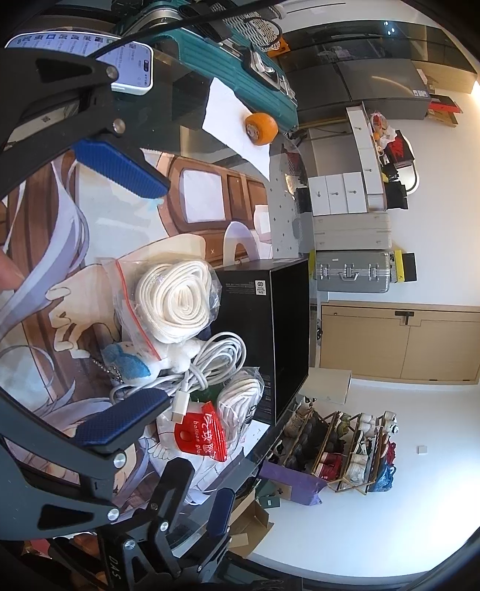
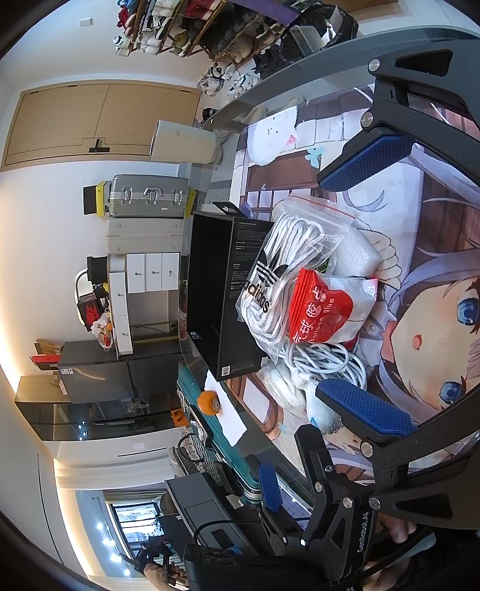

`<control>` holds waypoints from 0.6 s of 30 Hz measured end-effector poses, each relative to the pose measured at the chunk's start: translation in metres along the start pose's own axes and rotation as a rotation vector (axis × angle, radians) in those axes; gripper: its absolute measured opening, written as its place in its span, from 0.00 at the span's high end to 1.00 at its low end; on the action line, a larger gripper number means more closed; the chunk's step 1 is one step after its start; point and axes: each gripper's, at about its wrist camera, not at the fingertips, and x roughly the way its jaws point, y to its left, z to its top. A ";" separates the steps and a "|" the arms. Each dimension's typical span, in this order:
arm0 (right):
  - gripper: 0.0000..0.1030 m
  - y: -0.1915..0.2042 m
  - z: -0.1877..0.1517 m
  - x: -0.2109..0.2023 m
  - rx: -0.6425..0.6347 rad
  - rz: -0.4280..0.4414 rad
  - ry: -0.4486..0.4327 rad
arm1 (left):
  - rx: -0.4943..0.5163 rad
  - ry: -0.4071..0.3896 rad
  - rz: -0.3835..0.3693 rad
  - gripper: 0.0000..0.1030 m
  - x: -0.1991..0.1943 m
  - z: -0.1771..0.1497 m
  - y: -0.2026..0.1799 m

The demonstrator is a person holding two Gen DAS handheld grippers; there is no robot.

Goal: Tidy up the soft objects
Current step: 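Move the right tool toward the red balloon glue packet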

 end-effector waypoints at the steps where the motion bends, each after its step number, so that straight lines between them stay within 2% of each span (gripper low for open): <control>1: 0.00 -0.001 0.000 0.000 -0.001 0.001 0.001 | 0.002 -0.001 0.000 0.00 0.000 0.000 0.000; 18: 0.00 0.000 0.008 0.000 -0.013 0.007 0.018 | -0.013 -0.010 0.040 0.00 0.002 0.009 0.009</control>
